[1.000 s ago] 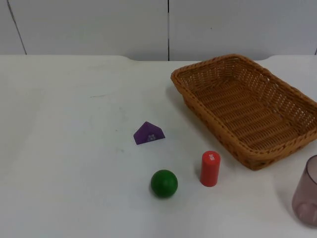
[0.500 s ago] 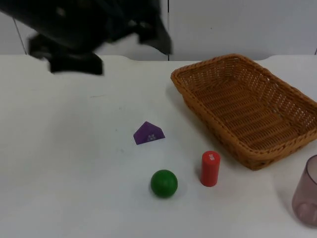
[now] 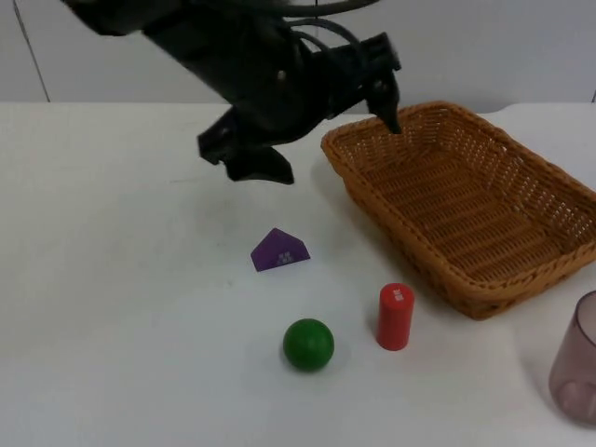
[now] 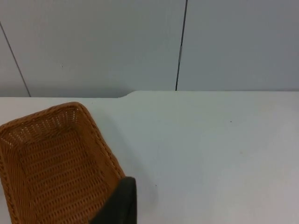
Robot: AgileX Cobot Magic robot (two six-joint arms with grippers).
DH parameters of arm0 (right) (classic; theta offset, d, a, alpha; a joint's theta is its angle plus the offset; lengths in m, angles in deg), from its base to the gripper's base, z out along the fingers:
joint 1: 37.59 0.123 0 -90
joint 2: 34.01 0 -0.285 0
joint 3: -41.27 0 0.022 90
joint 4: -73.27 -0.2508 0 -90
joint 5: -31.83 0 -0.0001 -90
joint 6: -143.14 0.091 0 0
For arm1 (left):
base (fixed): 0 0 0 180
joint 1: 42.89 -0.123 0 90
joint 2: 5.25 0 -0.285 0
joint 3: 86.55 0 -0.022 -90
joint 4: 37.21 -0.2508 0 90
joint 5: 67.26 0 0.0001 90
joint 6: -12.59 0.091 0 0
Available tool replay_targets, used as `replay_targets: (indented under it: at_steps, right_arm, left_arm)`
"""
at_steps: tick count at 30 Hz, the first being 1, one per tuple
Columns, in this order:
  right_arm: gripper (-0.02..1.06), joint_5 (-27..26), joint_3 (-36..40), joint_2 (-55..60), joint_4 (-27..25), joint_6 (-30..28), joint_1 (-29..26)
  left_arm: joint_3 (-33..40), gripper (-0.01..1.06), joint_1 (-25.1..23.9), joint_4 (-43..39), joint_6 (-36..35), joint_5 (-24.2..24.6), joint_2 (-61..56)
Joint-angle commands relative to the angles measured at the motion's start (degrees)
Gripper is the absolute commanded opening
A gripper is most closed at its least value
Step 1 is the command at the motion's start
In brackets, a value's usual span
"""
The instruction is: Pick up the basket with the left hand and place the triangular block into the basket with the right hand.
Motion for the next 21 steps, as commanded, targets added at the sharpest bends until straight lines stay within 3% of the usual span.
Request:
replay_targets:
  at_steps: [1,2,4,8,9,13,21]
  right_arm:
    - [1.05,0.57,-0.16,0.01,0.40,-0.32,-0.13]
    - [1.05,0.57,-0.16,0.01,0.40,-0.32,-0.13]
    - [1.05,0.85,-0.16,0.01,0.40,-0.32,-0.13]
    - [1.05,1.30,-0.16,0.01,0.40,-0.32,-0.13]
    - [1.05,1.30,-0.16,0.01,0.40,-0.32,-0.13]
    - [1.05,1.41,-0.16,0.01,0.40,-0.32,-0.13]
    - [1.05,1.39,-0.16,-0.10,3.27,-0.32,-0.13]
  left_arm:
    - [-3.52,1.05,1.23,-0.99,-4.73,0.81,3.36]
    - [-3.52,1.05,1.23,-0.99,-4.73,0.81,3.36]
    - [-6.39,1.05,2.83,-6.87,-11.57,1.30,6.16]
    - [-13.64,1.05,5.27,-20.98,-25.23,6.83,12.41]
    - [-13.64,1.05,5.27,-20.98,-25.23,6.83,12.41]
    - [-19.83,1.05,5.87,-31.04,-36.94,12.18,16.91]
    - [-30.48,1.05,6.53,-32.12,-39.50,16.94,23.31]
